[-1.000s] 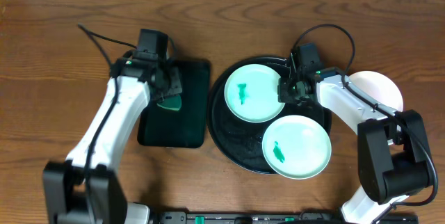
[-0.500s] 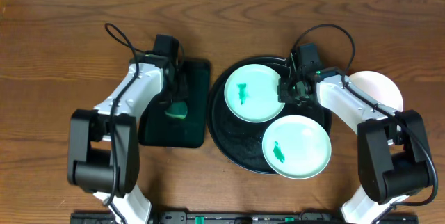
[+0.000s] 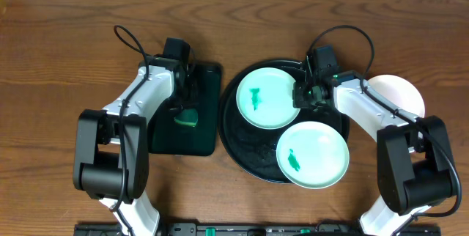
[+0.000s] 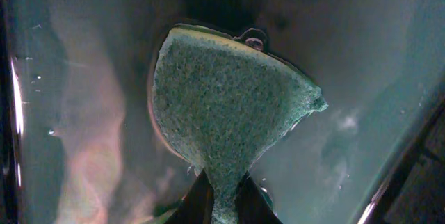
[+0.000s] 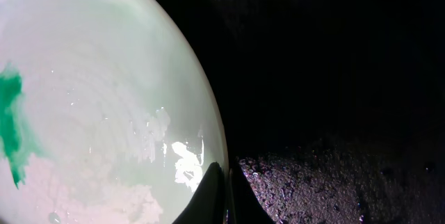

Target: Clean dirty plates on tray and stack at the side

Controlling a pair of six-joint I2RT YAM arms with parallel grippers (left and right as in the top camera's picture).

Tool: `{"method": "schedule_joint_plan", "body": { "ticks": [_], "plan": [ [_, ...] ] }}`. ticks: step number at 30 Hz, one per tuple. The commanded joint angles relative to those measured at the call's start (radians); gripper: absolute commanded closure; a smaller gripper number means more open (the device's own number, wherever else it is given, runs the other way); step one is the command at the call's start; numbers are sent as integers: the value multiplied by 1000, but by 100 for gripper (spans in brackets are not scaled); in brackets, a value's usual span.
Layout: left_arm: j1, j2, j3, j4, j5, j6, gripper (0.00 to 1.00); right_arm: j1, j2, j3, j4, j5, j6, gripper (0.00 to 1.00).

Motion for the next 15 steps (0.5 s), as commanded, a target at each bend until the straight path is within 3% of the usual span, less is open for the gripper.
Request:
{"method": "schedule_joint_plan", "body": {
  "ticks": [1, 8, 15],
  "plan": [
    [3, -29, 16, 0, 6, 17, 93, 5, 12, -8, 0, -10, -1, 98],
    [3, -142, 17, -6, -52, 17, 93, 5, 12, -8, 0, -9, -2, 91],
    [3, -143, -26, 24, -55, 17, 93, 5, 12, -8, 0, -10, -6, 91]
  ]
}}
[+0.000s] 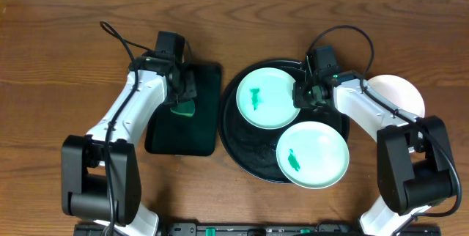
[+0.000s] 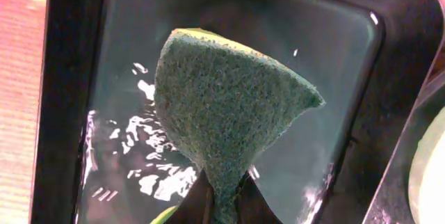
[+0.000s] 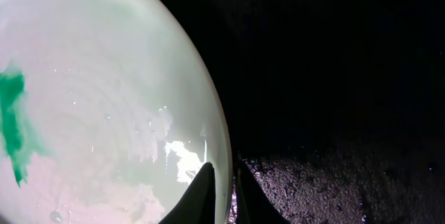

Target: Clean dirty plates on tray and stack at the side

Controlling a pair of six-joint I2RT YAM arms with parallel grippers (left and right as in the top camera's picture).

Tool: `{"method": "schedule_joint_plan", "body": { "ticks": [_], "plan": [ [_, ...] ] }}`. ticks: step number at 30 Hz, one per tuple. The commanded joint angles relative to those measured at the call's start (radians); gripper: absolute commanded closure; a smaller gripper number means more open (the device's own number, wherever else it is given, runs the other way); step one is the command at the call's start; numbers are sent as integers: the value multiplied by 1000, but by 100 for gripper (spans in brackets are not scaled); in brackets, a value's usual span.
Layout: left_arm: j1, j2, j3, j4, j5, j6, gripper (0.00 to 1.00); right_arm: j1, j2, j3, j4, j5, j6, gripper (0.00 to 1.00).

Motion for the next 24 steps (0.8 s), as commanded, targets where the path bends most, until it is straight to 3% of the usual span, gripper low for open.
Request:
{"method": "schedule_joint_plan", "body": {
  "ticks": [1, 10, 17, 24],
  "plan": [
    [3, 3, -37, 23, -19, 17, 93, 5, 12, -7, 0, -5, -5, 91],
    [3, 11, -196, 183, -19, 17, 93, 5, 12, -7, 0, -5, -5, 90],
    [3, 9, -196, 214, -19, 17, 93, 5, 12, -6, 0, -5, -5, 90],
    [3, -18, -68, 98, -43, 17, 93, 5, -2, -3, -4, -5, -6, 63]
  ]
}}
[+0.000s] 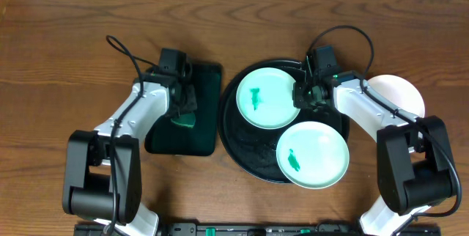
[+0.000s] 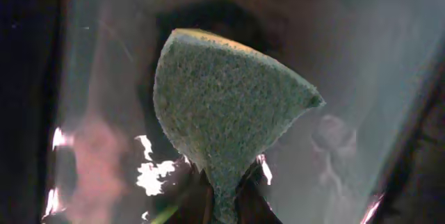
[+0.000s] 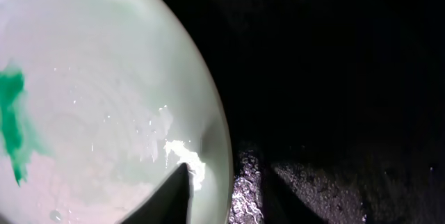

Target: Clean dirty plates on tray and stack at the side

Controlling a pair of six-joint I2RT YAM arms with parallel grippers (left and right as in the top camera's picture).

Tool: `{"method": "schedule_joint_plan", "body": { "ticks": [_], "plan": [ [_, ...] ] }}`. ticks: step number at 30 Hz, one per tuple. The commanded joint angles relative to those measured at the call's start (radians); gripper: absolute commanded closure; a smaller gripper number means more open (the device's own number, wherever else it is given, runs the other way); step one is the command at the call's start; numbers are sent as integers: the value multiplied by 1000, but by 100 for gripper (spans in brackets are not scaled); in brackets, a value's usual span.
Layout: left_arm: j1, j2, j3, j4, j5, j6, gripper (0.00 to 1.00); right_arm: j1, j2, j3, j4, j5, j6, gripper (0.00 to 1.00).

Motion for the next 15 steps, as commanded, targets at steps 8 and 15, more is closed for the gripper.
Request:
{"method": "schedule_joint_plan", "body": {
  "ticks": [8, 15],
  "plan": [
    [3, -142, 119, -54, -132, 24, 93, 5, -43, -3, -14, -3, -32, 50],
    [2, -283, 119, -126, -101, 16, 93, 5, -46, -3, -10, -3, -39, 46]
  ]
}}
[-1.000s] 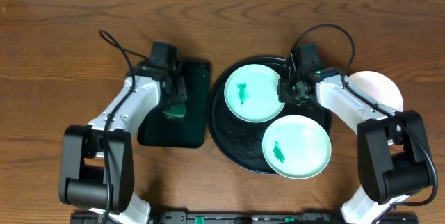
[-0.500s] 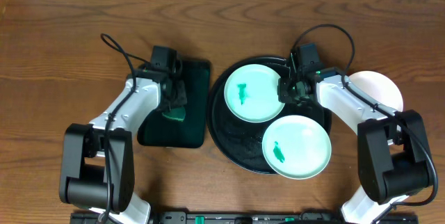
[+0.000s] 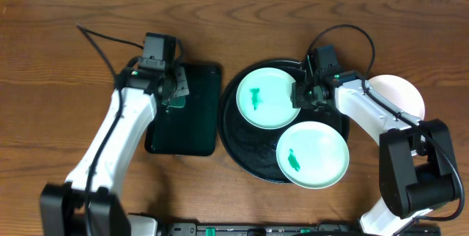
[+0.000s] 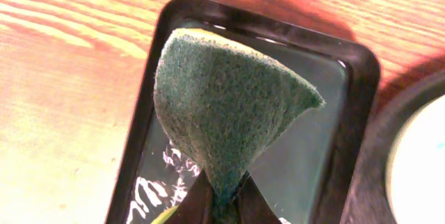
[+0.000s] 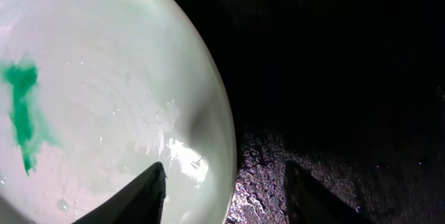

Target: Clean dirty plates on tray and stack at the side

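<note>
Two pale plates with green stains lie on the round black tray (image 3: pixel 248 148): the far plate (image 3: pixel 265 98) and the near plate (image 3: pixel 311 154). My right gripper (image 5: pixel 226 196) is open, its fingers astride the far plate's (image 5: pixel 104 92) right rim, one over the plate and one over the tray. My left gripper (image 4: pixel 221 200) is shut on a dark green sponge (image 4: pixel 222 106). It holds the sponge above the far left corner of the black rectangular water tray (image 3: pixel 196 130).
A clean white plate (image 3: pixel 399 93) lies on the wooden table right of the round tray, partly under my right arm. The water tray (image 4: pixel 316 147) holds a shallow film of water. A black cable (image 3: pixel 102 37) trails behind my left arm.
My left gripper was low over the water with the sponge; now it holds the sponge higher, over the tray's far left corner. My right fingers stand wider apart at the plate rim.
The sponge was down at the water, then held higher over the tray, then down near the water again, and is now up high. My right fingers were together at the far plate's rim, then parted slightly, then more, and are now wide open there.
</note>
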Controlling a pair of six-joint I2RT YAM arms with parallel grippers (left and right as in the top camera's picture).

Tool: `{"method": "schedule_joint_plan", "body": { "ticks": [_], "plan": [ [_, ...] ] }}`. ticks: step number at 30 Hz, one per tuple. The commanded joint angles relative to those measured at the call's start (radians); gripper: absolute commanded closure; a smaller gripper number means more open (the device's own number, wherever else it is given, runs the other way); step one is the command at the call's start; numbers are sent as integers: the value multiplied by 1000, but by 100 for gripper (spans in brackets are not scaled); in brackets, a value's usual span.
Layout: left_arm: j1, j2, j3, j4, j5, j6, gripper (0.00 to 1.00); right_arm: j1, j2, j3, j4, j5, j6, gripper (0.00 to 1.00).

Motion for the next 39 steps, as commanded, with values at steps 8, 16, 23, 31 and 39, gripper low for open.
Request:
{"method": "schedule_joint_plan", "body": {
  "ticks": [8, 16, 23, 31, 39],
  "plan": [
    [2, -105, 31, -77, -2, 13, 93, 5, -24, -3, 10, -1, -14, 42],
    [2, -103, 31, -91, 22, 13, 92, 5, -24, -3, 10, 0, -14, 51],
    [2, -95, 31, -90, 41, 13, 93, 5, -24, -3, 10, -1, -14, 86],
    [2, -60, 31, -89, 40, 14, 93, 5, -24, -6, 10, 29, -13, 92],
    [2, -39, 38, -95, 41, 13, 93, 5, 2, -6, 13, 28, 0, 90]
  ]
}}
